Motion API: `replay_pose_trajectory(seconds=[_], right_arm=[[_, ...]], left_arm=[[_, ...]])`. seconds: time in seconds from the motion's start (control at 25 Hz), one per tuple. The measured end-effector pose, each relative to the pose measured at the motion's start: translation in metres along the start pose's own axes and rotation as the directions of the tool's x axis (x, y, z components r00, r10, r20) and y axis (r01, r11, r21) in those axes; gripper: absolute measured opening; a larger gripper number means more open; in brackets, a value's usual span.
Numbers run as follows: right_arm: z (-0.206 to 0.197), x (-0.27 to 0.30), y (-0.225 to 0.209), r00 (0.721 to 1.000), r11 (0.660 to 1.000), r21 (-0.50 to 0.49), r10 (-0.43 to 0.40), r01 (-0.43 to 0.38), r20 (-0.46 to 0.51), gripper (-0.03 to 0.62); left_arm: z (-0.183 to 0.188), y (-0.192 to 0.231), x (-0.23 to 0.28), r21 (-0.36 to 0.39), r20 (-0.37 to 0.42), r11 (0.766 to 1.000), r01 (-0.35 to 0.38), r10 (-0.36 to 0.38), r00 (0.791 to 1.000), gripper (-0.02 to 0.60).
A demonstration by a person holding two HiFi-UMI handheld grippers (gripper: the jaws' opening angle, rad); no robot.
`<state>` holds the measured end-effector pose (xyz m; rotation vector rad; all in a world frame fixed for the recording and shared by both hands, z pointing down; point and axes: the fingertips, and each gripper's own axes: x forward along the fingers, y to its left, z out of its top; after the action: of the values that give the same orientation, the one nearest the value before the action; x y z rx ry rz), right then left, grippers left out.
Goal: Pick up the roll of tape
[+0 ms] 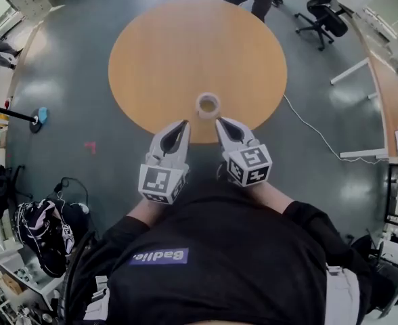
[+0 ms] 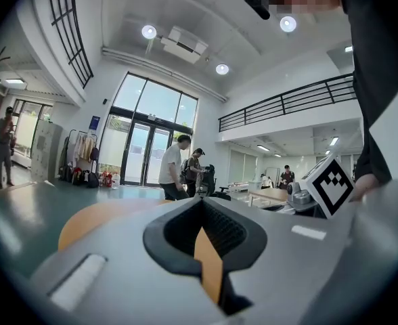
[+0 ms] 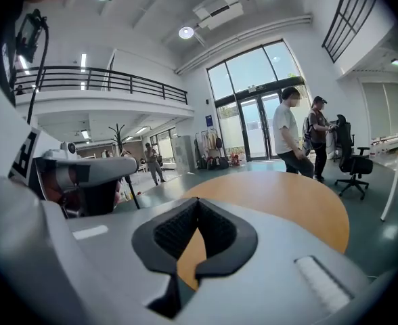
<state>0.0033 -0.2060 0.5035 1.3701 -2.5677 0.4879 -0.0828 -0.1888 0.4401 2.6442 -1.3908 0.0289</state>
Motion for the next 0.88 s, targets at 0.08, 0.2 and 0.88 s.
replay_pose_trajectory(seconds=[0.08, 0.2, 0.88], right_arm=[[0.000, 0.008, -0.003, 1.000, 1.000, 0.003, 0.013, -0.013, -0.005, 0.006], [-0.003, 0.017, -0.015, 1.000, 1.000, 0.016, 0.016, -0.016, -0.012, 0.006], [-0.027, 0.049, -0.050, 0.990, 0.999, 0.040, 0.040, -0.035, -0.133, 0.063]], left_arm=[[0.000, 0.005, 0.006, -0.003, -0.008, 1.000, -0.014, 0.014, 1.000, 0.015], [-0.004, 0.007, 0.021, -0.001, -0.014, 1.000, -0.019, 0.019, 1.000, 0.015], [-0.006, -0.001, 0.054, 0.018, -0.036, 1.000, -0.015, 0.016, 0.999, 0.015]])
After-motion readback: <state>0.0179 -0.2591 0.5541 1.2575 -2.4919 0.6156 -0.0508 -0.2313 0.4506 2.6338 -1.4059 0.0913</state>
